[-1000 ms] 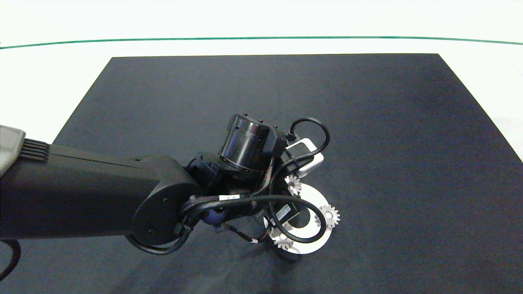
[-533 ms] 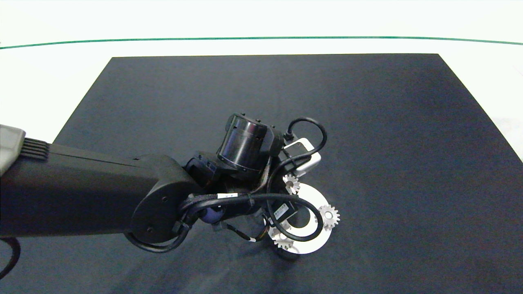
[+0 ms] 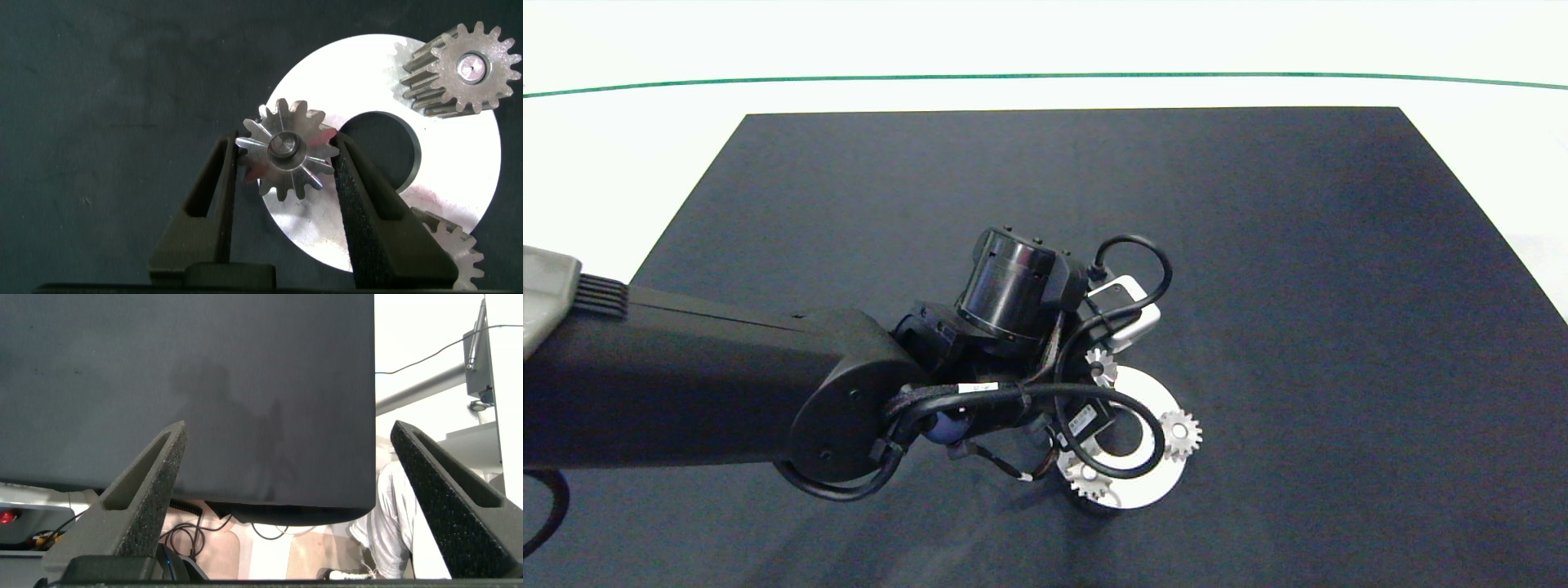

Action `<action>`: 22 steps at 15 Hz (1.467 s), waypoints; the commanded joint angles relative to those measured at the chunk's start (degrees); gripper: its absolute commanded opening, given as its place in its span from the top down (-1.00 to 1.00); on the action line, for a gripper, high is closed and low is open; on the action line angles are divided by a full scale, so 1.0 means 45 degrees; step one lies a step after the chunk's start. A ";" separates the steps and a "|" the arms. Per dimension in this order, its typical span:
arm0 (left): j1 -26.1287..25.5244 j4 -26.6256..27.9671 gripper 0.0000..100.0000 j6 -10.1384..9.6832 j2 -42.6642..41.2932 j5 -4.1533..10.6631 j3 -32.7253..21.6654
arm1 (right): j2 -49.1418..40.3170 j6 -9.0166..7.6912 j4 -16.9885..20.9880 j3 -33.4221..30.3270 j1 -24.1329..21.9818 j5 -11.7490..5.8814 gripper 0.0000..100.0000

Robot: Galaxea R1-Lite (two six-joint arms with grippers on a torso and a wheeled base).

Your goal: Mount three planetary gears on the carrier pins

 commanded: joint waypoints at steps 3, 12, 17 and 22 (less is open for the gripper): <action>-0.0051 -0.0001 -1.00 -0.0028 0.0003 0.0002 0.0070 | -0.0025 -0.0028 0.0056 -0.0019 0.0002 -0.0037 -1.00; 0.0925 0.0097 -1.00 -0.1220 -0.1130 0.0002 -0.0067 | 0.0112 -0.0028 0.0056 -0.0155 0.0021 -0.0037 -1.00; 0.5847 0.1152 -1.00 -0.1415 -0.6266 0.0002 0.2316 | 0.2866 0.0265 -0.1917 -0.0859 -0.0389 -0.0018 -1.00; 1.0379 0.1152 -1.00 -0.2177 -1.1774 -0.0018 0.5968 | 0.4409 0.0148 -0.3850 -0.0683 -0.2264 -0.0018 -1.00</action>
